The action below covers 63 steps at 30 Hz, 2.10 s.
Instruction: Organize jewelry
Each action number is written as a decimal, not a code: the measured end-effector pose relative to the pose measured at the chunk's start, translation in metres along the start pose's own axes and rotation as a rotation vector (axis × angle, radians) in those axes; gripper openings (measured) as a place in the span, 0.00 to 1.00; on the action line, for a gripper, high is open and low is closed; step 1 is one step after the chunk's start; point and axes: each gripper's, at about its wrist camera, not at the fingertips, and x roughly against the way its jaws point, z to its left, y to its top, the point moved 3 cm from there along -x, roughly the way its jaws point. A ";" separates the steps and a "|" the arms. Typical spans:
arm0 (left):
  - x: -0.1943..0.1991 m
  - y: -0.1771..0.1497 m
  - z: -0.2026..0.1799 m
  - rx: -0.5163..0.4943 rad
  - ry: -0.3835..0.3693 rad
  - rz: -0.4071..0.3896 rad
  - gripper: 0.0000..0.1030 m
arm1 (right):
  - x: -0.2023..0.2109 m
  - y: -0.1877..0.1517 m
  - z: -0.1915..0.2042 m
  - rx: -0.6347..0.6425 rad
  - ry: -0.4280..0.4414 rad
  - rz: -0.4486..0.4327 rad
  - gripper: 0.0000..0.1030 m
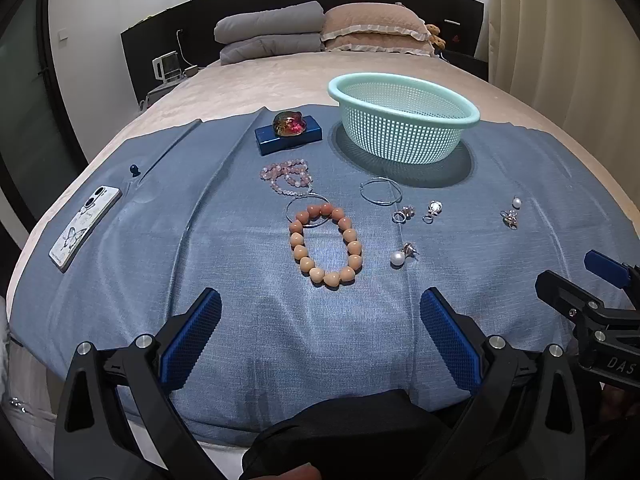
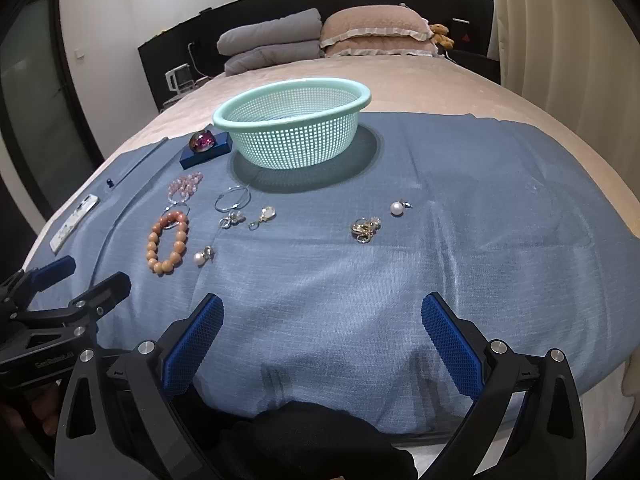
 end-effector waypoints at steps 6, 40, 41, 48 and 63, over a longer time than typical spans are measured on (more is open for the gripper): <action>-0.001 0.000 0.001 0.007 -0.013 0.006 0.95 | -0.001 0.001 -0.003 -0.008 0.005 0.004 0.93; -0.036 0.007 0.004 -0.036 -0.136 0.128 0.95 | -0.023 0.009 -0.025 -0.095 0.107 0.088 0.92; -0.040 0.009 0.005 -0.044 -0.142 0.131 0.95 | -0.025 0.010 -0.027 -0.097 0.113 0.091 0.92; -0.074 0.015 0.022 -0.072 -0.072 0.155 0.95 | -0.051 0.025 -0.032 -0.055 0.111 0.109 0.91; -0.106 0.012 0.028 -0.094 -0.134 0.168 0.96 | -0.097 0.048 -0.027 0.079 0.079 0.095 0.49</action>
